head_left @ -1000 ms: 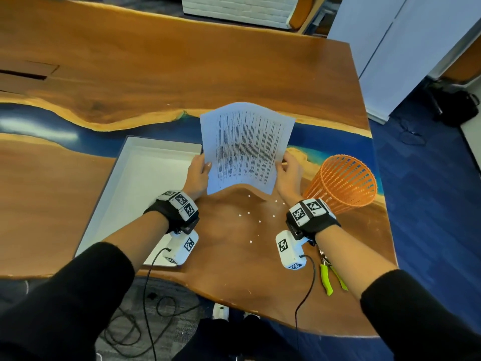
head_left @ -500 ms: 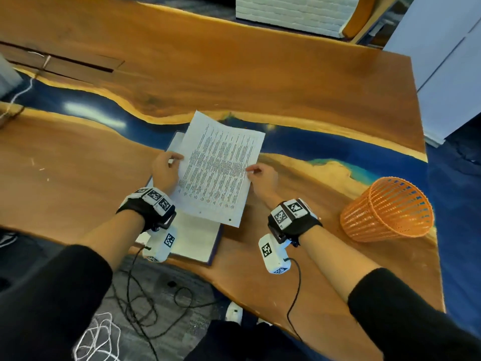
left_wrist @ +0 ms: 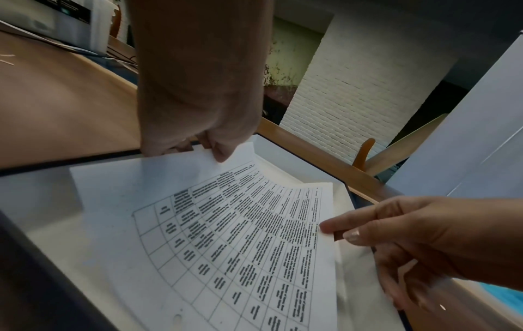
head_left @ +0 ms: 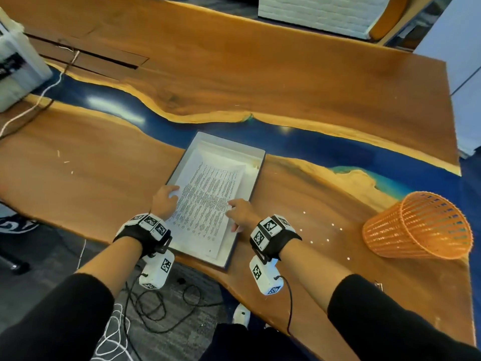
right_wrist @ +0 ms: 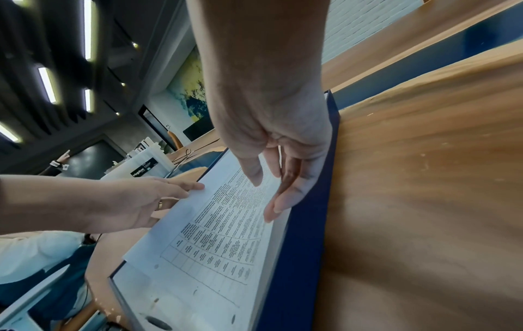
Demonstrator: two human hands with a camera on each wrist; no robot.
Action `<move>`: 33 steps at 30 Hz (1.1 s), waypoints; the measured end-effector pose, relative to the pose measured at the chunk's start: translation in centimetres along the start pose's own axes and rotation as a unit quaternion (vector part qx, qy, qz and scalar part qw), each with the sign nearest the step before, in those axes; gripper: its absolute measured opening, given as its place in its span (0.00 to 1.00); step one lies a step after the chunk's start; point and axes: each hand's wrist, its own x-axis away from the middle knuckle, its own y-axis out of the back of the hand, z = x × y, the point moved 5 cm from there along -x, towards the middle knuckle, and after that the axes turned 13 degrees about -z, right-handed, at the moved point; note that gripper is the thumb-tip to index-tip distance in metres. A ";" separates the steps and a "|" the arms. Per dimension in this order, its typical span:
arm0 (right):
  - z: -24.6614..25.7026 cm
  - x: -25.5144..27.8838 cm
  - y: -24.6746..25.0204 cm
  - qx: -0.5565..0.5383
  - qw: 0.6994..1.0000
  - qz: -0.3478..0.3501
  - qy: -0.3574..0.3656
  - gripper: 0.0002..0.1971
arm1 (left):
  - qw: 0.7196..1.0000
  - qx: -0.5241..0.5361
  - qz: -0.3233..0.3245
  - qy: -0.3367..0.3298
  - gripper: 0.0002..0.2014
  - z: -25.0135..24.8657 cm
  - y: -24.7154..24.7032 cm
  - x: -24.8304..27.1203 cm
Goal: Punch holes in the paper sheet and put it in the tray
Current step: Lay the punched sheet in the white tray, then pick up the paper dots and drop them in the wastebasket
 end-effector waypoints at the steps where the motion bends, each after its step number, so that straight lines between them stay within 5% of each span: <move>1: -0.1 0.0 0.1 0.002 1.000 0.001 -0.006 0.29 | 1.000 0.000 0.008 -0.003 0.20 0.2 -0.2 -0.2; 5: 0.1 0.1 1.3 0.003 1.000 -0.028 0.010 0.28 | 0.999 -0.040 0.020 -0.006 0.20 0.6 -1.3 -1.0; 10: -1.0 0.6 4.5 -0.074 0.976 -0.196 0.067 0.16 | 0.994 -0.088 -0.026 -0.056 0.20 -2.5 -3.6 -0.2; 16: -4.7 2.1 9.0 -0.069 0.954 -0.284 0.062 0.13 | 0.975 -0.040 -0.004 -0.218 0.19 -11.0 -8.9 2.8; 21: -11.4 4.8 13.5 -0.027 0.939 -0.342 -0.019 0.11 | 0.927 -0.033 0.068 -0.367 0.22 -16.7 -15.0 7.1; 24: -16.6 7.1 15.5 -0.013 0.926 -0.367 -0.084 0.12 | 0.901 -0.091 0.158 -0.395 0.33 -17.5 -18.6 9.8; 28: -22.8 10.0 16.8 0.017 0.905 -0.403 -0.135 0.09 | 0.861 -0.211 0.268 -0.377 0.60 -15.9 -21.7 12.4; 33: -26.5 12.5 17.1 0.024 0.901 -0.408 -0.144 0.11 | 0.812 -0.327 0.312 -0.369 0.73 -14.4 -23.2 14.1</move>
